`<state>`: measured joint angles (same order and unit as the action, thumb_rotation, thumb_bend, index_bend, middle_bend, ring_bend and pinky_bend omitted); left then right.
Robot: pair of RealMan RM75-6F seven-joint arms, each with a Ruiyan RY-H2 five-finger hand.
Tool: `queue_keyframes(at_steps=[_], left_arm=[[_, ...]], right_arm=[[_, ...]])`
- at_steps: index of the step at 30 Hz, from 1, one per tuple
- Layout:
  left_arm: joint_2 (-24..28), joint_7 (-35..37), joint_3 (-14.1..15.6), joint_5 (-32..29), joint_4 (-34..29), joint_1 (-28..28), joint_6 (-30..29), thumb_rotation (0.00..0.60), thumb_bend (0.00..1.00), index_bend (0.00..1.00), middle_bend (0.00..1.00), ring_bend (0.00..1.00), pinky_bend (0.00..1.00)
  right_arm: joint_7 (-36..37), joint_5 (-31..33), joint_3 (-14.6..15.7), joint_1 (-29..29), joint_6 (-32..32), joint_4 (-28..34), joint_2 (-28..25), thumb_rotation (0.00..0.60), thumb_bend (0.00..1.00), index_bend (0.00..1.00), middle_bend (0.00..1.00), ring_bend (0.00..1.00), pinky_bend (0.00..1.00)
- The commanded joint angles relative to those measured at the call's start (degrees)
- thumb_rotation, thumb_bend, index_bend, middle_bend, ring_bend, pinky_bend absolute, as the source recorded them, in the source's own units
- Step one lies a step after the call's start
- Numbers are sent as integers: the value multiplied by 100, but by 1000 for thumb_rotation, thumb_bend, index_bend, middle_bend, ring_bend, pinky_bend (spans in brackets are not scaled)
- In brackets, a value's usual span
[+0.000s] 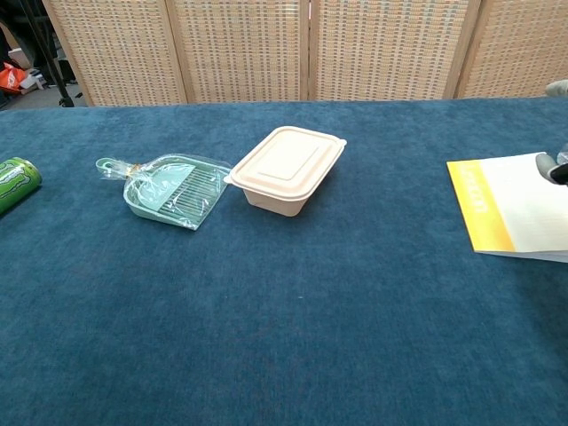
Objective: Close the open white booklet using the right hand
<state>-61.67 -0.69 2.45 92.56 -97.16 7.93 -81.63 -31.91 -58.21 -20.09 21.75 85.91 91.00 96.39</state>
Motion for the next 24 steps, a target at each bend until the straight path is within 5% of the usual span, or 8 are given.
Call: queue_keyframes(at_steps=[1,7,24], left_arm=[[-5,-8,-9,-23,7,1,8,600,195,0,0,0,0],[-15,7,-80,-176,46,6,34,600,195,0,0,0,0],[-110,-4,-174,-351,169,19,63,600,193,0,0,0,0]], right_arm=[[222,-90,171,-130,-222,263,-341,600,479,58,0,0,0],[359,-787,957,-383,-721,711,-1512,600,430,58,0,0,0],[1588,-2288,1910,-1139,-226,360,-2474,600,363,58,0,0,0]])
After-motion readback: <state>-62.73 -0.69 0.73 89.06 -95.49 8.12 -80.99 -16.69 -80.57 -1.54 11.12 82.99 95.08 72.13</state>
